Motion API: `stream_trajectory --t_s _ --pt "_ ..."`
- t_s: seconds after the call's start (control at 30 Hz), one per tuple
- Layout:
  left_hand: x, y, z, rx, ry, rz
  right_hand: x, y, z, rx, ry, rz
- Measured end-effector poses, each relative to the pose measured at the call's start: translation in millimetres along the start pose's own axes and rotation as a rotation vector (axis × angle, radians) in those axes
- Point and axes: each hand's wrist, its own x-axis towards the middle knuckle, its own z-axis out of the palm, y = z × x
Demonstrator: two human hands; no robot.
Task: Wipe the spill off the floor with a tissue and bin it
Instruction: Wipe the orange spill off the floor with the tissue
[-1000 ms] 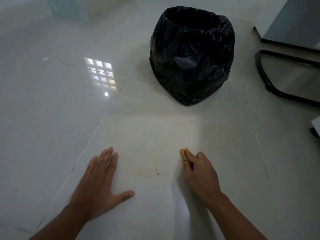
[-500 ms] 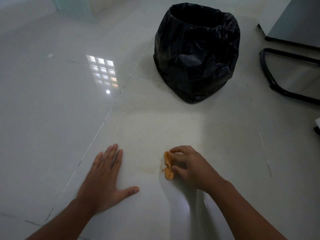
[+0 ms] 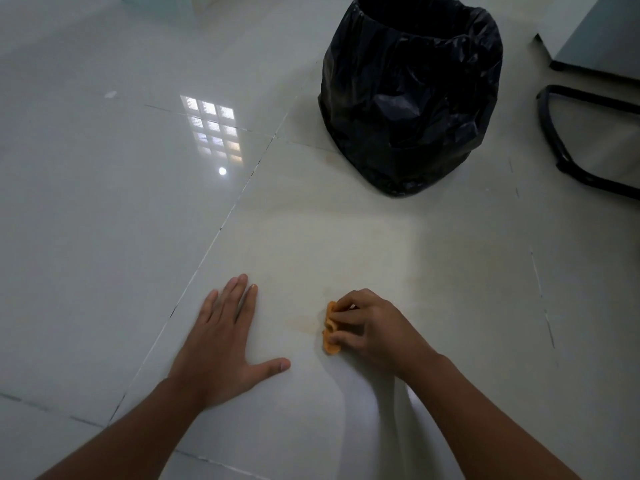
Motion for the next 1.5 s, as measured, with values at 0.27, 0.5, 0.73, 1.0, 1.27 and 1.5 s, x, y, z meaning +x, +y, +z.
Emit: stream_trajectory --t_s 0.27,0.5,0.73,1.0,1.27,1.5 --pt "0 1 -2 -0.039 0.014 -0.012 16 -26 27 -0.017 0.197 0.087" --pt "-1 -3 -3 -0.073 0.051 -0.074 -10 -14 17 -0.084 0.13 -0.177" --pt "-3 -20 -3 -0.011 0.017 -0.089 -7 -32 35 -0.24 -0.074 -0.179" --pt "-4 -21 -3 -0.001 -0.004 -0.089 -4 -36 37 -0.241 -0.079 -0.208" --pt "24 -39 -17 -0.013 0.013 -0.113 45 -65 52 -0.282 -0.099 -0.028" --pt "57 -55 -20 -0.059 0.023 -0.181 98 -72 55 -0.263 -0.075 0.025"
